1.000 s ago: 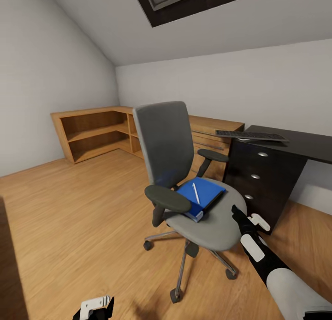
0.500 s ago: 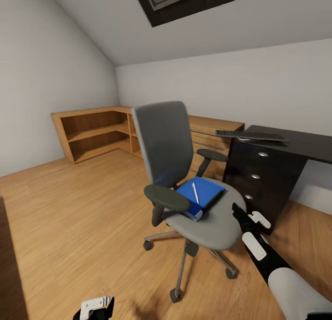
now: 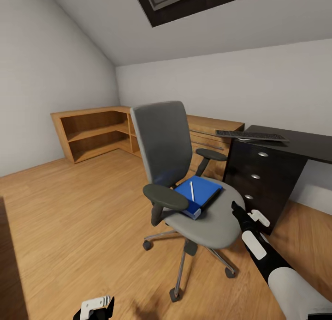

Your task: In the bedroom, organize the workspace by keeping the computer under the desk, ensuring the monitor is on the desk, placing the keyboard on the desk next to the monitor, placing the mouse on the desk next to the keyboard, moving the folder from the swivel chair onto the desk next to the mouse, stacking the notebook on top of the folder with the pen on top of the notebook, and positioning the swivel chair next to the desk.

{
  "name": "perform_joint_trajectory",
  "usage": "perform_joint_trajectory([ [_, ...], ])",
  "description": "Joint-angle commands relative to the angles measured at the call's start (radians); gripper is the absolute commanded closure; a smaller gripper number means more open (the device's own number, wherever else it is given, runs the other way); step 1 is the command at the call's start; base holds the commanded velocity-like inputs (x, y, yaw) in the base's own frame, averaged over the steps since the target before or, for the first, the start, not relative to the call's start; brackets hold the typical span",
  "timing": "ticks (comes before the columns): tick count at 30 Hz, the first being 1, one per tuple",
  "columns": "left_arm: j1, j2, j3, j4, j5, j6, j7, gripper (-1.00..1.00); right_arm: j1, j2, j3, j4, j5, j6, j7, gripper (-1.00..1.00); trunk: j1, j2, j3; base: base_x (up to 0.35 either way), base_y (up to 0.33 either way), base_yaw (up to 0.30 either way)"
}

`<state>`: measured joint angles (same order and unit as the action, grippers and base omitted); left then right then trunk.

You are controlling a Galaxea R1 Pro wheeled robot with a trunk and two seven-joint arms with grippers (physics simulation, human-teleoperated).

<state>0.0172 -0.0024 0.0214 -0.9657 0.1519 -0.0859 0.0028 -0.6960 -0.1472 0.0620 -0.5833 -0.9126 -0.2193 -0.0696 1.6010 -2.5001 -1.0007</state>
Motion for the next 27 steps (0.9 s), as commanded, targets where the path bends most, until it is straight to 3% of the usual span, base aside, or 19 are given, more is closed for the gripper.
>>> perform_joint_trajectory([
  [1, 0.000, 0.000, 0.000, -0.001, 0.008, -0.001, 0.000, -1.00, 0.000, -0.001, 0.008, 0.000, -0.006, -0.005, -0.006, -1.00, 0.000, 0.000, -0.001, 0.000, 0.000, 0.000],
  [7, 0.001, 0.001, 0.001, -0.001, 0.008, -0.001, 0.000, -1.00, 0.000, 0.000, 0.008, 0.002, -0.005, -0.006, -0.006, -1.00, 0.000, 0.000, -0.001, -0.053, 0.000, 0.000],
  [18, 0.000, 0.001, 0.002, -0.001, 0.008, -0.001, 0.000, -1.00, 0.000, 0.003, 0.009, 0.005, -0.004, -0.009, -0.006, -1.00, 0.000, 0.000, -0.001, -0.261, 0.000, 0.000],
  [27, 0.000, 0.001, 0.002, -0.001, 0.008, -0.001, 0.000, -1.00, 0.000, 0.007, 0.012, 0.006, -0.003, -0.010, -0.004, -1.00, 0.000, 0.000, -0.001, -0.040, 0.017, 0.000],
])
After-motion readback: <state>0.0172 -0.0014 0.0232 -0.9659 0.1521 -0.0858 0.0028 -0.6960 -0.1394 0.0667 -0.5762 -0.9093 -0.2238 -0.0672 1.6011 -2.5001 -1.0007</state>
